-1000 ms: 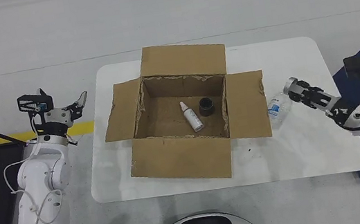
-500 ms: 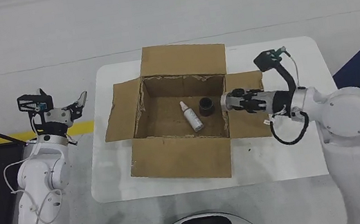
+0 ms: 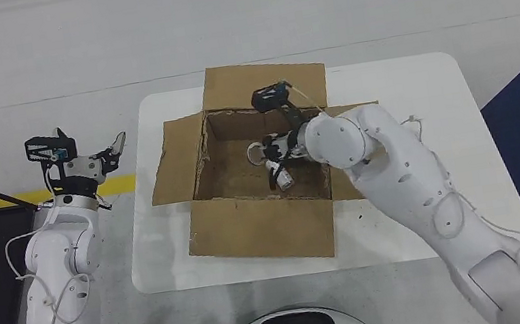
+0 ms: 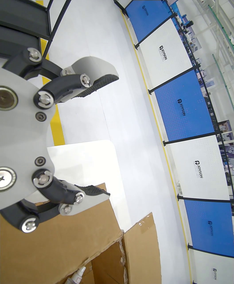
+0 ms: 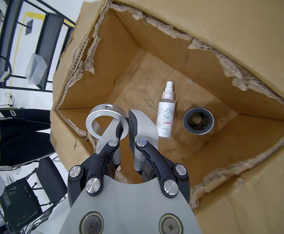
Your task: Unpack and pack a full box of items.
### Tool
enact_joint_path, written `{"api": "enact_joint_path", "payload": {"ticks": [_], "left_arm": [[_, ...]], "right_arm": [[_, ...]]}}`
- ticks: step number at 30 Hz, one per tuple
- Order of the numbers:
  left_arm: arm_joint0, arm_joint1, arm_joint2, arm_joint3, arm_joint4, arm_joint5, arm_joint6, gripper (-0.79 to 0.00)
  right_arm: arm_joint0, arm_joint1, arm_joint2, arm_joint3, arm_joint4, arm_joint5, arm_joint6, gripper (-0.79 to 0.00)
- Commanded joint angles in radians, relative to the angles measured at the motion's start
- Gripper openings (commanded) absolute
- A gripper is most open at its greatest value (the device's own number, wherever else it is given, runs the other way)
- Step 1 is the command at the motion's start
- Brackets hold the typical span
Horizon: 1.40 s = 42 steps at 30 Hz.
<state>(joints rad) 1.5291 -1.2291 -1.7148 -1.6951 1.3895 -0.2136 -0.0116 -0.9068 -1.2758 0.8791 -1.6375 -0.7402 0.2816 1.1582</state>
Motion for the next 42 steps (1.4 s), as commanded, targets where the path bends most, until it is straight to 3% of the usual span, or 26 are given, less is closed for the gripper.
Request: {"api": "enact_joint_path", "payload": {"ticks": [1,5,6,7,8,9,10,16,19,25,28,32,35,37,42], "left_arm": [[0.0,0.0,0.0,0.0,0.0,0.0,0.0,0.0],[0.0,0.0,0.0,0.0,0.0,0.0,0.0,0.0],[0.0,0.0,0.0,0.0,0.0,0.0,0.0,0.0],[0.0,0.0,0.0,0.0,0.0,0.0,0.0,0.0],[0.0,0.0,0.0,0.0,0.0,0.0,0.0,0.0],[0.0,0.0,0.0,0.0,0.0,0.0,0.0,0.0],[0.0,0.0,0.0,0.0,0.0,0.0,0.0,0.0],[0.0,0.0,0.0,0.0,0.0,0.0,0.0,0.0],[0.0,0.0,0.0,0.0,0.0,0.0,0.0,0.0],[0.0,0.0,0.0,0.0,0.0,0.0,0.0,0.0],[0.0,0.0,0.0,0.0,0.0,0.0,0.0,0.0],[0.0,0.0,0.0,0.0,0.0,0.0,0.0,0.0],[0.0,0.0,0.0,0.0,0.0,0.0,0.0,0.0],[0.0,0.0,0.0,0.0,0.0,0.0,0.0,0.0],[0.0,0.0,0.0,0.0,0.0,0.0,0.0,0.0]], "right_arm": [[0.027,-0.016,-0.065,0.054,-0.02,0.015,-0.021,-0.785],[0.072,-0.048,-0.159,0.145,-0.047,0.042,-0.048,-0.782],[0.08,-0.055,-0.175,0.161,-0.052,0.048,-0.052,-0.69],[0.091,-0.063,-0.19,0.177,-0.059,0.057,-0.054,-0.545],[0.096,-0.066,-0.195,0.183,-0.061,0.062,-0.055,-0.474],[0.101,-0.07,-0.201,0.19,-0.062,0.067,-0.055,-0.332],[0.105,-0.073,-0.204,0.193,-0.063,0.072,-0.056,-0.006],[0.079,-0.058,-0.14,0.095,-0.069,0.068,-0.024,0.0],[0.008,-0.024,-0.024,-0.049,-0.058,0.028,-0.01,0.0],[-0.339,0.063,0.422,-0.447,0.024,-0.099,-0.011,0.0],[-0.55,0.083,0.685,-0.547,0.146,-0.181,-0.08,0.0],[-0.775,0.087,0.981,-0.504,0.337,-0.261,-0.206,0.0],[-0.838,0.089,1.085,-0.415,0.425,-0.278,-0.216,0.0],[-0.847,0.092,1.129,-0.341,0.434,-0.248,-0.211,0.0],[-0.758,0.108,1.097,-0.18,0.362,-0.147,-0.146,0.0]]}}
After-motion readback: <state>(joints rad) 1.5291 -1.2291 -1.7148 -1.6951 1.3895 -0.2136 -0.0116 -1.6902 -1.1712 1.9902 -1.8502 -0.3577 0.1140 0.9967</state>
